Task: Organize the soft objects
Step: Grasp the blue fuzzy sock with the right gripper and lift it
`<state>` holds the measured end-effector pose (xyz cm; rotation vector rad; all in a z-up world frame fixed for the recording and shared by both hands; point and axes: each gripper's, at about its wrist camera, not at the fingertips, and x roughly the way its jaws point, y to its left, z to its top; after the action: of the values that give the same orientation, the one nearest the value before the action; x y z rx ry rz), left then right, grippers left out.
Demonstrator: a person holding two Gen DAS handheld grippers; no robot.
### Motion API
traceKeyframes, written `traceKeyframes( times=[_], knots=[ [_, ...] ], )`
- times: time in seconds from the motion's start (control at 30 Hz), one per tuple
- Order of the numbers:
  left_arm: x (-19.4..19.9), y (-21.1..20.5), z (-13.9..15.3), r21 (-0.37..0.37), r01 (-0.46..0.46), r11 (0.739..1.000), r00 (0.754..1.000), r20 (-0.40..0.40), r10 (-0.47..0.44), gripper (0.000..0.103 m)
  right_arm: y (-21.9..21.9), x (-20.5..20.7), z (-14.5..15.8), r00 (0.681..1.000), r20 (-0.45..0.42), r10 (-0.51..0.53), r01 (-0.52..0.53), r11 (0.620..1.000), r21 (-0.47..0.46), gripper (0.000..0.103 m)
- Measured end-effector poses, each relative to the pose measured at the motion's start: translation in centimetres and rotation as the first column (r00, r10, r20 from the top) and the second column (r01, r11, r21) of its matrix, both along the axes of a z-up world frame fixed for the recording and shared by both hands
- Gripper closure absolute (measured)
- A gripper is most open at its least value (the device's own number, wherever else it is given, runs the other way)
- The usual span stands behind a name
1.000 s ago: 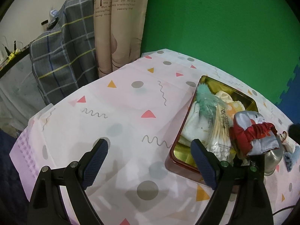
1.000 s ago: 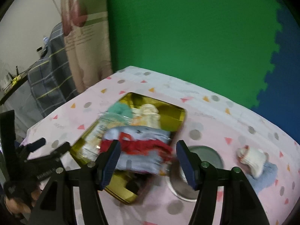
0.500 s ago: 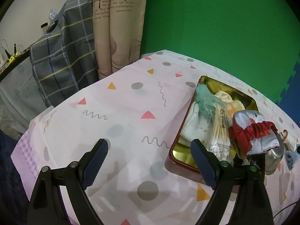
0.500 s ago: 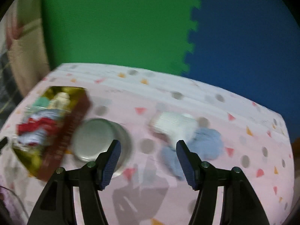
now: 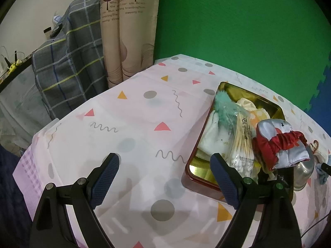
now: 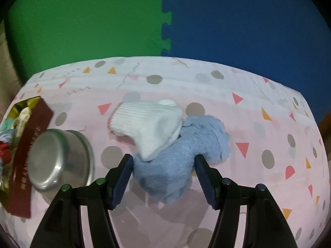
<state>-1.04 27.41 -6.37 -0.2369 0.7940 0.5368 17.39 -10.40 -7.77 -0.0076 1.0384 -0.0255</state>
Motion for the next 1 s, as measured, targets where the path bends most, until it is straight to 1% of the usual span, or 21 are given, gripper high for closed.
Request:
traceKeyframes(
  times=[0.17,0.4,0.47,0.57,0.7,0.77,0.83,0.87,0.9,1.0],
  knots=[
    [0.0,0.1,-0.1,-0.003,-0.001,1.000,1.000,-0.006,0.001,0.016,-2.1,-0.2,-0.6,1.000,0.012,-0.012,0.013,0.999,-0.049,0.040],
    [0.1,0.1,-0.2,0.001,0.000,1.000,1.000,-0.008,0.000,0.016,-4.8,-0.9,-1.2,0.999,0.041,0.002,0.002,0.995,-0.096,0.040],
    [0.0,0.0,-0.2,0.010,0.002,1.000,1.000,-0.006,-0.001,0.016,-5.5,-0.8,-1.4,0.999,0.044,-0.001,0.004,0.996,-0.085,0.040],
    [-0.2,-0.3,-0.1,0.033,0.010,0.999,1.000,0.000,-0.010,0.016,-6.1,-0.5,-1.4,0.998,0.059,0.004,-0.002,0.999,-0.033,0.040],
    [-0.3,-0.8,0.2,0.031,0.022,0.999,1.000,0.016,-0.022,0.016,-5.9,0.5,-1.7,0.997,0.075,0.017,-0.017,1.000,0.002,0.040],
    [-0.3,-1.2,0.4,0.046,0.029,0.999,0.999,0.023,-0.030,0.016,-5.8,0.8,-2.0,0.997,0.077,0.017,-0.018,1.000,0.011,0.040],
    [-0.3,-1.6,0.5,0.060,0.037,0.998,0.999,0.014,-0.038,0.016,-5.9,1.0,-2.1,0.997,0.080,0.009,-0.010,1.000,0.015,0.041],
    [-0.3,-1.8,0.5,0.060,0.043,0.997,0.999,0.011,-0.043,0.016,-6.0,1.0,-2.1,0.996,0.084,0.006,-0.008,1.000,0.027,0.051],
    [-0.2,-2.2,0.6,0.060,0.047,0.997,0.999,0.008,-0.048,0.016,-6.1,0.9,-2.1,0.996,0.086,0.003,-0.007,0.999,0.038,0.065],
    [-0.1,-3.2,0.8,0.079,0.052,0.996,0.999,0.003,-0.052,0.016,-6.4,0.6,-2.0,0.995,0.097,0.006,-0.009,0.999,0.037,0.073]
  ],
)
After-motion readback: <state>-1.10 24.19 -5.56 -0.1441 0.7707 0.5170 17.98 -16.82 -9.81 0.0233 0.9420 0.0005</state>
